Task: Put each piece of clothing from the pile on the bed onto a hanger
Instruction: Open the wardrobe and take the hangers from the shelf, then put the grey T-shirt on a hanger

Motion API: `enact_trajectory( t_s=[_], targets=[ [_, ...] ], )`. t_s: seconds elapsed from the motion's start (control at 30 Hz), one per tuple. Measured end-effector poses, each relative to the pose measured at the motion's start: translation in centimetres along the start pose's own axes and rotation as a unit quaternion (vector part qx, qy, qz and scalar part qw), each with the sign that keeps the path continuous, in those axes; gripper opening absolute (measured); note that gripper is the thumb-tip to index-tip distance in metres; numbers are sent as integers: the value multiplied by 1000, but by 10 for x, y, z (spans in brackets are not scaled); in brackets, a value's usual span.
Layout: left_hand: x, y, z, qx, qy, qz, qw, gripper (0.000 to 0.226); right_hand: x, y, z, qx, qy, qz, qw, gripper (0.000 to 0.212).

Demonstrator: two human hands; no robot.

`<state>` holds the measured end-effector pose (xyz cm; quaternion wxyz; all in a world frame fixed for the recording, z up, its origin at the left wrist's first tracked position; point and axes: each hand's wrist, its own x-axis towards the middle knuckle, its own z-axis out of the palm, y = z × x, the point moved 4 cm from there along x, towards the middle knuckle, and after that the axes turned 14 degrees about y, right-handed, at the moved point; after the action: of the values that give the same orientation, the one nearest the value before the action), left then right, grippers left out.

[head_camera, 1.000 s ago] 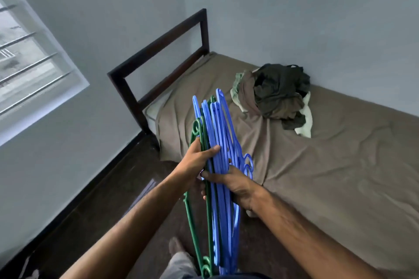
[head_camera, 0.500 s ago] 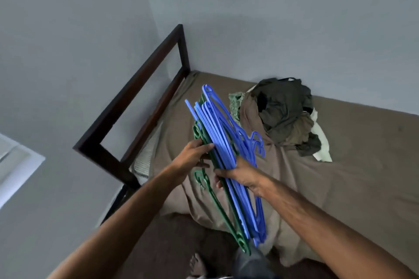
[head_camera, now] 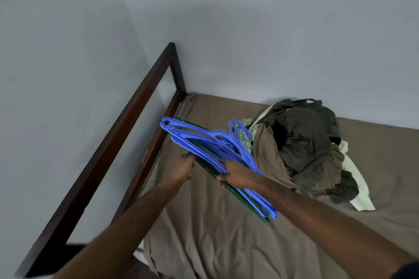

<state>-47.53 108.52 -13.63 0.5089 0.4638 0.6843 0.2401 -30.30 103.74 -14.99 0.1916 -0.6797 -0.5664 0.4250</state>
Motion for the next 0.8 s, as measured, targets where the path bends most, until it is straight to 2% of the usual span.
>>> enact_trajectory(
  t_s=[0.07,0.13,0.2,0.27,0.37,0.47,0.57,0.63,0.67,0.77,0.8],
  targets=[
    [42,4,11,-26,9,6,1000,33,48,1,-9,-72,13,-27,997,35],
    [82,6,23,-45,11,9,999,25,92,6,-18,-160,23,-56,985,18],
    [123,9,34,-63,8,18,998,34,134,14,-30,-230,47,-68,970,13],
    [166,18,41,-84,14,31,996,43,179,20,-42,-267,86,-69,957,19],
    [235,20,56,-84,18,48,995,42,249,35,-52,-307,119,-82,941,30],
    [302,9,73,-75,-2,71,995,36,322,56,-59,-365,132,-72,919,37],
    [349,-2,83,-84,-27,109,990,44,394,80,-59,-389,165,-60,904,45],
    [382,-20,88,-23,-19,155,987,51,430,101,-45,-394,189,-27,899,46],
    [397,-34,90,28,-11,198,980,61,440,113,-33,-384,195,-12,903,44],
    [408,-77,99,204,-49,301,930,76,437,144,4,-376,199,0,905,41],
    [409,-93,104,226,-71,296,925,81,430,151,11,-379,196,-9,904,44]
  ],
)
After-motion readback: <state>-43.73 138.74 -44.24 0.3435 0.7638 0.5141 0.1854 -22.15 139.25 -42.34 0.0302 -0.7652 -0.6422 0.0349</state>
